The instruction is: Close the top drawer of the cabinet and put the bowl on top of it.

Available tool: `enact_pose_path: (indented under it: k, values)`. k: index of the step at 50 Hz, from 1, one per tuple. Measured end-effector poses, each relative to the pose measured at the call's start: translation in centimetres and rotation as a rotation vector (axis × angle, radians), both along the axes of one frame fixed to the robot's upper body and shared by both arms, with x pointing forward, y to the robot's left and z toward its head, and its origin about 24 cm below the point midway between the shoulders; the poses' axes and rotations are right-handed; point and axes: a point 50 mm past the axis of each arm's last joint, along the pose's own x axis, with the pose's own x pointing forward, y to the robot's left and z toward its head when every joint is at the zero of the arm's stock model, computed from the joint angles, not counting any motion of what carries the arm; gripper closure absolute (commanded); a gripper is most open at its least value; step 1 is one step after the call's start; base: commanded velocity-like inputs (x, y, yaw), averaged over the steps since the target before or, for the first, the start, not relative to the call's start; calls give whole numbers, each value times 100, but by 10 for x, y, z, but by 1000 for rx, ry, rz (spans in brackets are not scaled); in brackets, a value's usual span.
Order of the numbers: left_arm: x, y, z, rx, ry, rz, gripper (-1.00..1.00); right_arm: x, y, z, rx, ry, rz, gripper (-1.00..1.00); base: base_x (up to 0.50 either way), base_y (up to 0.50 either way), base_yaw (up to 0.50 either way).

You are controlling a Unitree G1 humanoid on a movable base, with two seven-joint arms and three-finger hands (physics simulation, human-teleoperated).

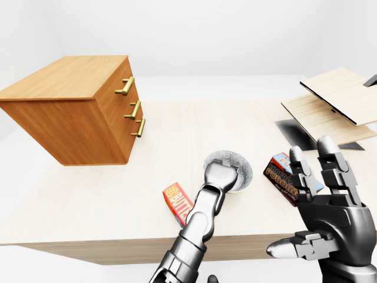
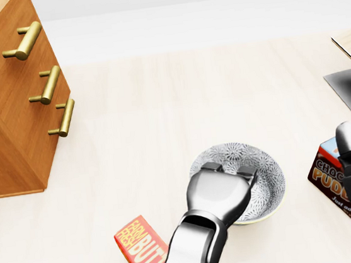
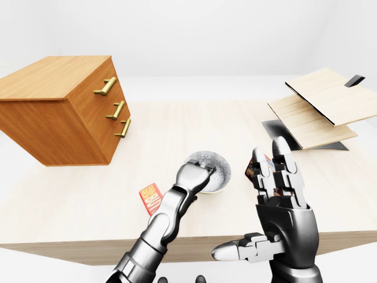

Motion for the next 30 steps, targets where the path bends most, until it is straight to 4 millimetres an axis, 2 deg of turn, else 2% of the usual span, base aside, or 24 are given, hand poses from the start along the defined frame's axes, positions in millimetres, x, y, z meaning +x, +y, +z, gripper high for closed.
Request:
enact_pose_path:
  k: [30]
  values:
    - [-1,-2,1,-25,-5,-5,100,0,-1,1,3,-7,-1,-100,0,0,0]
